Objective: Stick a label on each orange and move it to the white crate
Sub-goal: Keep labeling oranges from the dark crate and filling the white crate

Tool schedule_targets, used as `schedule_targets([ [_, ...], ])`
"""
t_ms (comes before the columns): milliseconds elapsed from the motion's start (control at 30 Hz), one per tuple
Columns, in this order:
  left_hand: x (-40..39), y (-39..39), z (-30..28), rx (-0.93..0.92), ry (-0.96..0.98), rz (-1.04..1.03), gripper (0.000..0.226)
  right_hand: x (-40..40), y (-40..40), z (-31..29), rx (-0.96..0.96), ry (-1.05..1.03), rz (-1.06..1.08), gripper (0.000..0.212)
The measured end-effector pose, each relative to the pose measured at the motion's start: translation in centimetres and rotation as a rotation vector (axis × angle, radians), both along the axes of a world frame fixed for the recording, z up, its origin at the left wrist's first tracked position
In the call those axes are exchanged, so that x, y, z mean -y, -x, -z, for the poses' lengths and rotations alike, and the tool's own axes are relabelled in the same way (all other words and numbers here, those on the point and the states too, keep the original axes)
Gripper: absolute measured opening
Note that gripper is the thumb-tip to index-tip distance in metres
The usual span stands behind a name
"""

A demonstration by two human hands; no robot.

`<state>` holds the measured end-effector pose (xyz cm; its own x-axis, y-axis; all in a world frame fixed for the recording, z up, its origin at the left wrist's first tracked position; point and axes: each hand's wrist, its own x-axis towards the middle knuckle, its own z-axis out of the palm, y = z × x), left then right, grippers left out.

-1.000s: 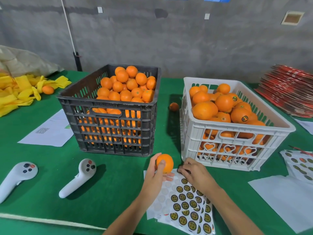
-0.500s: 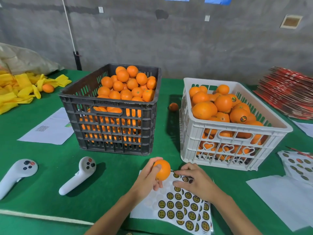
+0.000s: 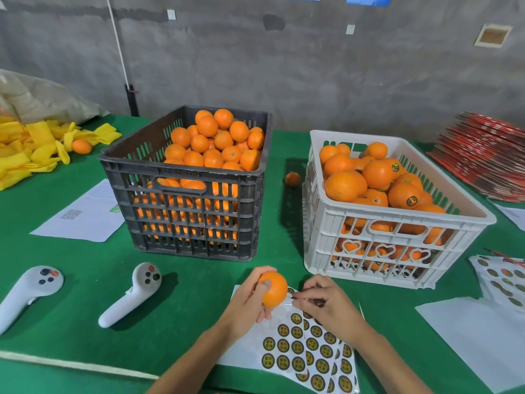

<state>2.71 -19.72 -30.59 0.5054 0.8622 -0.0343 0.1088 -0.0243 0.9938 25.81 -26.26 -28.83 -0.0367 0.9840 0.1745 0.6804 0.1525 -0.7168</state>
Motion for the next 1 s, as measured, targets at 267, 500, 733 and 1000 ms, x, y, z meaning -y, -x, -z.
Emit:
schedule_targets([
  [267, 0.3, 0.1, -0.3, -0.024, -0.009, -0.007, 0.031, -1.3, 0.5, -1.8, -0.242, 0.324, 0.119, 0.013],
  [500, 0.5, 0.1, -0.4, -0.033, -0.009, -0.014, 0.032, -1.5, 0.5, -1.7, -0.138, 0.312, 0.099, 0.019],
  [733, 0.4, -0.1, -0.2, -0.024, 0.0, -0.01, 0.037, -0.4, 0.4, -0.9, -0.097, 0.112, 0.061, 0.007],
  [1000, 0.1, -0.1, 0.3, -0.014, 0.011, -0.003, 0.04, -0.9, -0.1, -0.7, 0.096, 0.046, -0.009, 0.032],
])
